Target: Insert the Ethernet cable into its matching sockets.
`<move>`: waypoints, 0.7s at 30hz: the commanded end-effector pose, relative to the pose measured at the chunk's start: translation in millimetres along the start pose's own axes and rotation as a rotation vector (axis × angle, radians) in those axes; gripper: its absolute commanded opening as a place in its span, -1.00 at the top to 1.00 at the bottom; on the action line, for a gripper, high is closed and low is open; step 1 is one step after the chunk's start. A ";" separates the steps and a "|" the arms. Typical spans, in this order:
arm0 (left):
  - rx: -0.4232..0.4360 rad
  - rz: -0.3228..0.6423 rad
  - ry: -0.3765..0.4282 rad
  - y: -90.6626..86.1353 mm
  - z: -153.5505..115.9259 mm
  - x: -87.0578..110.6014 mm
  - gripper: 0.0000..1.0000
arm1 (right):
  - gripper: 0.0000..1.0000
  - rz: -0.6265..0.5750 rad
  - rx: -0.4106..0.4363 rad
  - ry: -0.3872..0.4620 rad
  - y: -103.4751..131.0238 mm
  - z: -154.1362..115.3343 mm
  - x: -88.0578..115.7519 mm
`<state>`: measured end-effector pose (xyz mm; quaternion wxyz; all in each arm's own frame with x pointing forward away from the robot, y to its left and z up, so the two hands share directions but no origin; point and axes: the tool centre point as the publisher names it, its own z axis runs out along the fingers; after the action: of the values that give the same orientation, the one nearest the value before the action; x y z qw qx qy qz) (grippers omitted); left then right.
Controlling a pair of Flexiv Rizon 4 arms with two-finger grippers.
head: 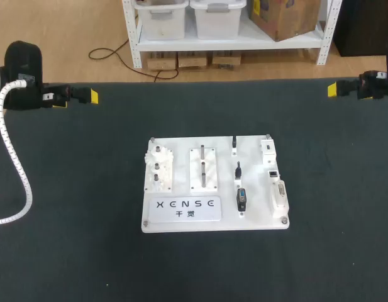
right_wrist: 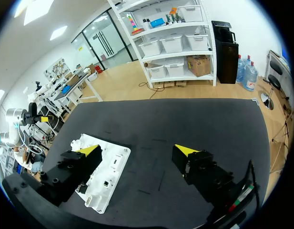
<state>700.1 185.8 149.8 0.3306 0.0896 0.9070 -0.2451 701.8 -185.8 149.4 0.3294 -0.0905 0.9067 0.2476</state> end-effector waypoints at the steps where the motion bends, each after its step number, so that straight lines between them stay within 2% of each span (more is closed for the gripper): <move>1: -0.009 -0.002 0.006 -1.6 0.2 -1.3 -1.00 | -1.00 0.000 0.000 0.000 0.0 -0.4 0.1; 10: -0.009 -0.002 0.006 -1.6 0.2 -1.3 -1.00 | -1.00 0.000 0.000 0.000 0.0 -0.4 0.1; 14: 0.049 0.144 0.012 -16.5 8.2 -7.4 -1.00 | -1.00 0.000 0.000 0.000 0.0 -0.4 0.1; 16: 0.112 0.247 -0.019 -28.6 11.6 -8.4 -1.00 | -1.00 0.000 0.000 0.000 0.0 -0.4 0.1; 21: 0.242 0.541 -0.039 -66.9 21.5 -3.0 -1.00 | -1.00 0.000 0.000 0.000 0.0 -0.4 0.1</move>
<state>694.0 128.5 168.1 0.3510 0.2382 0.8748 -0.2342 701.8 -185.8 149.4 0.3293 -0.0905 0.9067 0.2476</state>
